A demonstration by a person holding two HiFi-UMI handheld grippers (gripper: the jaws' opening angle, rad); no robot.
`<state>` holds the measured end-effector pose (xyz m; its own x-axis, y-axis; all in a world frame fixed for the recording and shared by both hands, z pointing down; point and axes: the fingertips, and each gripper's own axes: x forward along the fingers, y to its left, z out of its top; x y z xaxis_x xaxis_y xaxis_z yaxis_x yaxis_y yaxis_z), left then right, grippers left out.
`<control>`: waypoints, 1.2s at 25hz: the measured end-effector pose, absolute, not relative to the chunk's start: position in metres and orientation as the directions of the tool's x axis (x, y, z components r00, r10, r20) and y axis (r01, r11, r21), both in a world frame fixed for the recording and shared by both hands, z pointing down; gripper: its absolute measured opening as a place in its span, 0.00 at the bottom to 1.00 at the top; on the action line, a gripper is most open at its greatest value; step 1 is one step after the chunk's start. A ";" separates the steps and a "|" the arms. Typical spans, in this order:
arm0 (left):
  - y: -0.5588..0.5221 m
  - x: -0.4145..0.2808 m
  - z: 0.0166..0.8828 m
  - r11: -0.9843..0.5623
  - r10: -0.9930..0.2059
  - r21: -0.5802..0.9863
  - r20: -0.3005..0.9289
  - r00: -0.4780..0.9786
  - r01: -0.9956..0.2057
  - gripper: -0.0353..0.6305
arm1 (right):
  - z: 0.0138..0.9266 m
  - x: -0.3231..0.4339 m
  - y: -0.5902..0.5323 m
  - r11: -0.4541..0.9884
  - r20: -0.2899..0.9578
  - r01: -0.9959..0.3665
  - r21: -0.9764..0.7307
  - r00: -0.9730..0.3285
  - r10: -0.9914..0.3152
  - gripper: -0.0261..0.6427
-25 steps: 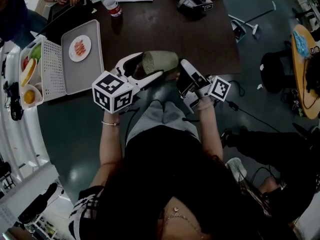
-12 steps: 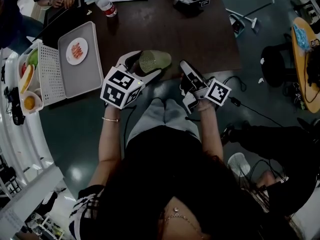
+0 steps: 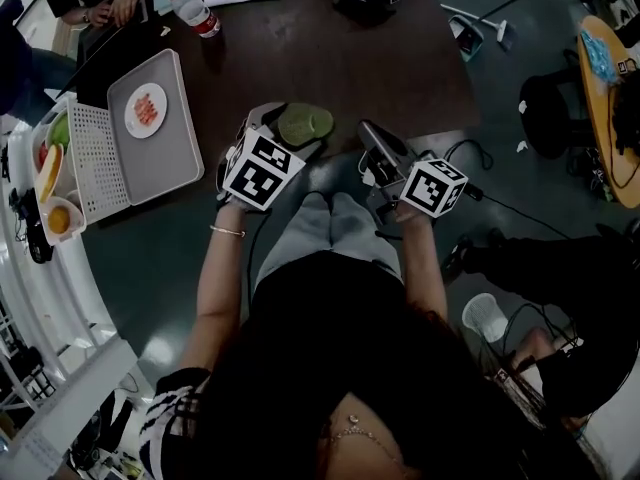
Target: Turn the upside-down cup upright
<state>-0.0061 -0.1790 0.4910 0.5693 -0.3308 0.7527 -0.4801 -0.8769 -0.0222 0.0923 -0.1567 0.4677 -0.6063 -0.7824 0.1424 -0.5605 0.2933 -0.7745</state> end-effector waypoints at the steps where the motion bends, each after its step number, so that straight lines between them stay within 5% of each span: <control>1: -0.179 -0.005 0.495 -0.881 -0.329 -0.035 0.763 0.556 -0.472 0.60 | 0.468 0.093 -0.156 0.291 0.145 -0.563 -0.774 -0.605 -0.783 0.06; 30: -0.172 0.004 0.561 -0.957 -0.224 -0.148 0.923 0.313 -0.249 0.60 | 0.482 0.112 -0.139 0.240 0.164 -0.543 -0.805 -0.592 -0.789 0.06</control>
